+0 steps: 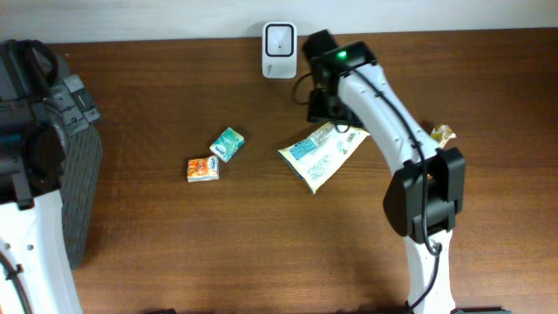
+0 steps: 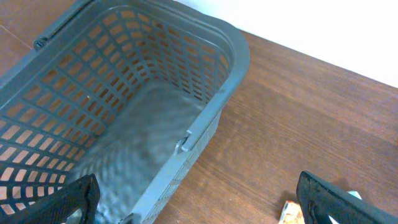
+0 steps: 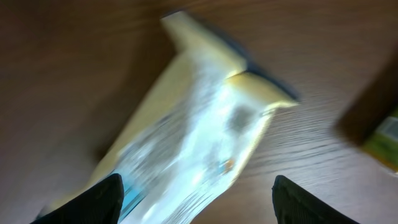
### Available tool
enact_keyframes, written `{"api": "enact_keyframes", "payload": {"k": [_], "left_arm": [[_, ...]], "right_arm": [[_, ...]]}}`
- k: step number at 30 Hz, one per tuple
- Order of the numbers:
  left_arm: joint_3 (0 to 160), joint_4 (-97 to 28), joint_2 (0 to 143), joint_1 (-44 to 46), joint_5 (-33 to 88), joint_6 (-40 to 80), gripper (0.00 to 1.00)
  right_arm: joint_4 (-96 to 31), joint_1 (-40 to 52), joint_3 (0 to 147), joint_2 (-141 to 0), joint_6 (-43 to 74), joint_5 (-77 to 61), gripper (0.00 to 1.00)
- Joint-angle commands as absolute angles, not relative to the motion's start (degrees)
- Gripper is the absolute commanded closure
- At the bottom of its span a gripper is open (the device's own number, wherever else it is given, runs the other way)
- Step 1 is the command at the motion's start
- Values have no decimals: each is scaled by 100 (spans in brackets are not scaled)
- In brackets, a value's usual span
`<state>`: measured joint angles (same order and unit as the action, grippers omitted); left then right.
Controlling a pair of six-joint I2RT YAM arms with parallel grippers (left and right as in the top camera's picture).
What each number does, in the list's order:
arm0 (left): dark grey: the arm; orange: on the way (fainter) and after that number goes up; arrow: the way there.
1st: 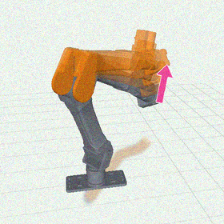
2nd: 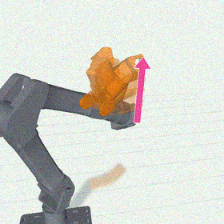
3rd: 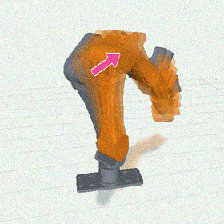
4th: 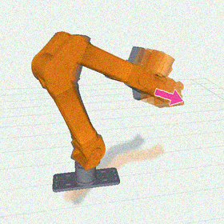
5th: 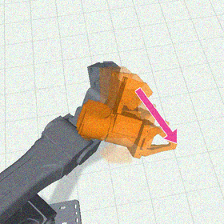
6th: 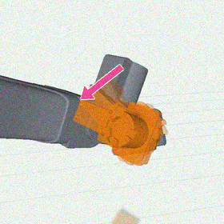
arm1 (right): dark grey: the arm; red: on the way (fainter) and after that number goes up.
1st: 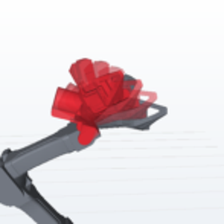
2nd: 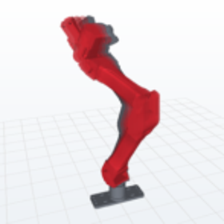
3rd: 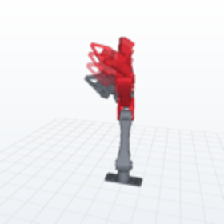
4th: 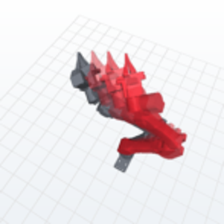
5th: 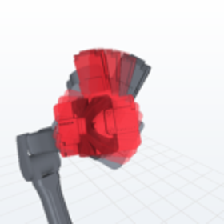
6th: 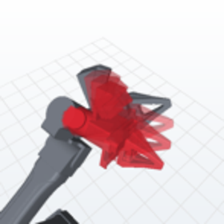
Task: Scan the item barcode
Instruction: 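Lower the right gripper onto the white snack bag and grasp it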
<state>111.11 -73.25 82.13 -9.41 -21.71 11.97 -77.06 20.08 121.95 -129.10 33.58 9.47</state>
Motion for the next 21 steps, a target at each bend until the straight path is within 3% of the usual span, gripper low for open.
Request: {"api": "enact_keyframes", "payload": {"k": [1,9,11,14,16,21], "left_arm": [[11148,-7321,8184,-965,-2231,1188,1],[11148,-7321,8184,-965,-2231,1190,1],[11148,-7321,8184,-965,-2231,1188,1],[11148,-7321,8184,-965,-2231,1188,1],[11148,-7321,8184,-965,-2231,1190,1],[11148,-7323,8184,-965,-2231,1188,1]], "right_arm": [[-7655,1507,12173,-13297,3839,362,1],[-6622,1614,10857,-13570,3767,-847,1],[-6198,1708,10798,-13570,2569,-871,1],[-6064,1911,10801,-13570,-1024,-950,1],[-5907,2073,10801,-13570,-2418,-921,1],[-5518,2587,11255,-13546,-3411,913,0]]}}
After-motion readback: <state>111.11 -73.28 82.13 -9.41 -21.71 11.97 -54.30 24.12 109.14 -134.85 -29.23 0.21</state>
